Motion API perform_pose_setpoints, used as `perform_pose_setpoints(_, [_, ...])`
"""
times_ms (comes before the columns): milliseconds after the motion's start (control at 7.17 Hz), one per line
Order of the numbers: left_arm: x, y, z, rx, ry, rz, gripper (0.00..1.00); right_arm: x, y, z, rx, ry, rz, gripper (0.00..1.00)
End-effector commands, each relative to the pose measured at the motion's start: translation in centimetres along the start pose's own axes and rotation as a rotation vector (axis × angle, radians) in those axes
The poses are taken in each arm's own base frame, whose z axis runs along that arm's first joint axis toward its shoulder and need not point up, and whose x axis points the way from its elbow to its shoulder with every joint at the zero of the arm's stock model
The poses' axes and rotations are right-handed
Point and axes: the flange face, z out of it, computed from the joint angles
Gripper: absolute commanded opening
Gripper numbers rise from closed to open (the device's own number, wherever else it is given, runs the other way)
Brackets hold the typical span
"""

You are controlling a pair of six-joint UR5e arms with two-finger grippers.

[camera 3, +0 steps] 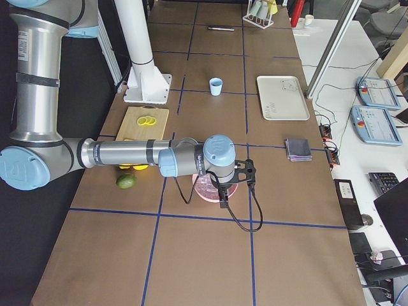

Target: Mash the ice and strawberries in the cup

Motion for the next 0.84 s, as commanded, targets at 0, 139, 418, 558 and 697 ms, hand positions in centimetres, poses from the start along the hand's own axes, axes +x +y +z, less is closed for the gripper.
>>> perform_pose_setpoints(0, [0.34, -0.14, -0.31, 0.007, 0.000, -0.013, 1.00, 0.15, 0.07, 0.12, -0.003, 0.001, 0.003, 1.00])
perform_pose_setpoints(139, [0.44, -0.24, -0.32, 0.008, -0.002, -0.020, 1.00, 0.15, 0.07, 0.12, -0.003, 0.001, 0.003, 1.00])
perform_pose_setpoints(418, [0.40, -0.25, -0.33, 0.009, -0.007, -0.019, 1.00, 0.64, 0.19, 0.55, -0.011, -0.001, 0.013, 1.00])
perform_pose_setpoints(558, [0.40, -0.25, -0.33, 0.009, -0.007, -0.019, 1.00, 0.64, 0.19, 0.55, -0.011, -0.001, 0.013, 1.00])
perform_pose_setpoints(697, [0.40, -0.25, -0.33, 0.009, -0.007, -0.019, 1.00, 0.64, 0.19, 0.55, -0.011, -0.001, 0.013, 1.00])
